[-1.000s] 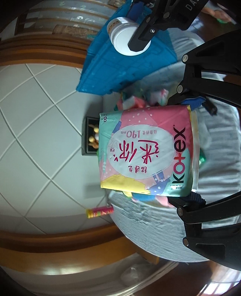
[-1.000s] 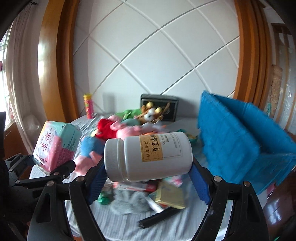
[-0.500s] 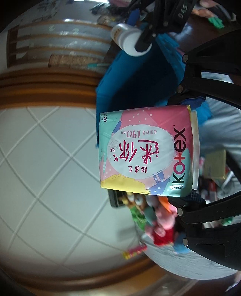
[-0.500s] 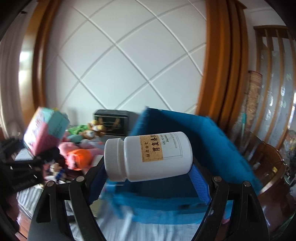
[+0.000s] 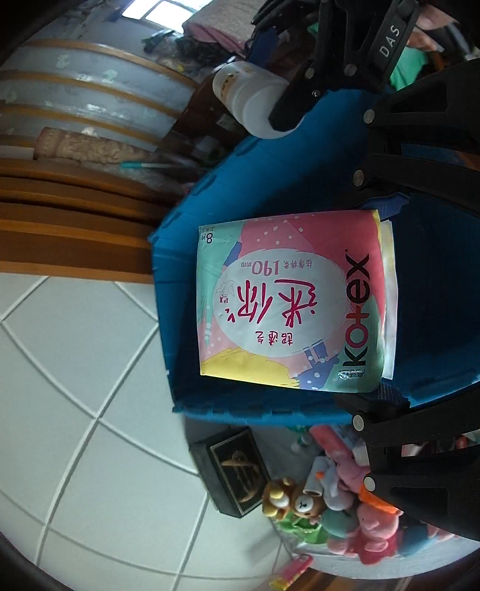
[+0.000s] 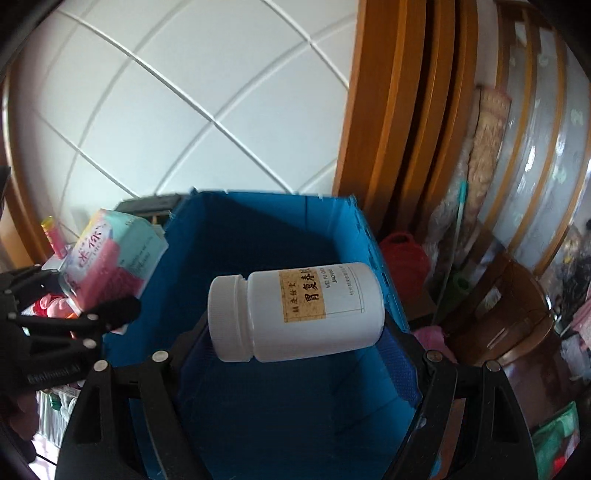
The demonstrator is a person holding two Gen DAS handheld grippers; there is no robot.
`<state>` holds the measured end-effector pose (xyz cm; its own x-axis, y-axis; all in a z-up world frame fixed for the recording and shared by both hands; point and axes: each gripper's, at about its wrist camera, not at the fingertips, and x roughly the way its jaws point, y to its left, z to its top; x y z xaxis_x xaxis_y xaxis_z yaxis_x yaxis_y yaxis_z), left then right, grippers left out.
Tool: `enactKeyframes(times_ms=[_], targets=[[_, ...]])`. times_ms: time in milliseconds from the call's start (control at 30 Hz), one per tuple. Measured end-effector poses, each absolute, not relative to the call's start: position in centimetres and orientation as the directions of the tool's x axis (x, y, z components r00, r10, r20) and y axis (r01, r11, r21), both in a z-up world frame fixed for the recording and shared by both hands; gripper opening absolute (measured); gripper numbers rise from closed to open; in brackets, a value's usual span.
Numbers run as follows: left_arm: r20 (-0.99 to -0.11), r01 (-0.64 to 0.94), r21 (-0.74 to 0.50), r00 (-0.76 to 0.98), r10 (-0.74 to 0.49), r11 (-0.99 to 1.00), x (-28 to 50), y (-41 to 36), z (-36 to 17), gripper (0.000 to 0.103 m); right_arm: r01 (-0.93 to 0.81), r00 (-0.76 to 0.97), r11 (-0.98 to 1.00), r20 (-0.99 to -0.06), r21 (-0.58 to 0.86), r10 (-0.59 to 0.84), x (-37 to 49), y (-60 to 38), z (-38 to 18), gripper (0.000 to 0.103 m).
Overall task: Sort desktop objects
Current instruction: 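Lift the Kotex pack with the left tool while the right tool carries the pill bottle over the blue crate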
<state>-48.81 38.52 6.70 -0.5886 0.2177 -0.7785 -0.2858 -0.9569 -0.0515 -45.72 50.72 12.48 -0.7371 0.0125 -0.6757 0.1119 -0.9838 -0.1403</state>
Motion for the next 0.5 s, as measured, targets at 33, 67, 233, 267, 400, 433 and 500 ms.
enactKeyframes(times_ms=[33, 67, 233, 267, 400, 433, 500], targets=[[-0.801, -0.294, -0.038, -0.562, 0.205, -0.955, -49.4, 39.3, 5.4, 0.07, 0.112, -0.706, -0.984, -0.708, -0.141, 0.021, -47.0, 51.3, 11.6, 0.082], [-0.82, -0.301, -0.024, -0.54, 0.191, -0.953, -50.0, 40.1, 4.2, 0.07, 0.121, -0.681, -0.983, -0.732, -0.142, 0.022, -47.9, 51.6, 10.8, 0.082], [-0.917, -0.272, -0.006, -0.382, 0.114, -0.962, -52.0, 42.0, -2.7, 0.07, 0.211, -0.464, -0.967, -0.885, -0.142, 0.029, -52.8, 53.2, 3.2, 0.082], [-0.93, -0.269, 0.001, -0.355, 0.098, -0.963, -52.2, 42.2, -3.9, 0.07, 0.232, -0.413, -0.964, -0.91, -0.129, 0.022, -53.5, 53.5, 1.6, 0.082], [-0.954, -0.262, 0.002, -0.289, 0.077, -0.965, -51.8, 42.6, -6.8, 0.07, 0.326, -0.229, -0.937, -0.972, -0.125, 0.05, -54.8, 54.1, -4.1, 0.082], [-0.958, -0.262, -0.004, -0.275, 0.078, -0.965, -51.6, 42.7, -7.2, 0.07, 0.346, -0.191, -0.93, -0.98, -0.127, 0.063, -54.7, 54.2, -5.2, 0.082], [-0.96, -0.27, -0.002, -0.269, 0.077, -0.963, -51.2, 43.0, -7.6, 0.07, 0.383, -0.149, -0.916, -0.986, -0.122, 0.07, -54.1, 54.1, -6.2, 0.082]])
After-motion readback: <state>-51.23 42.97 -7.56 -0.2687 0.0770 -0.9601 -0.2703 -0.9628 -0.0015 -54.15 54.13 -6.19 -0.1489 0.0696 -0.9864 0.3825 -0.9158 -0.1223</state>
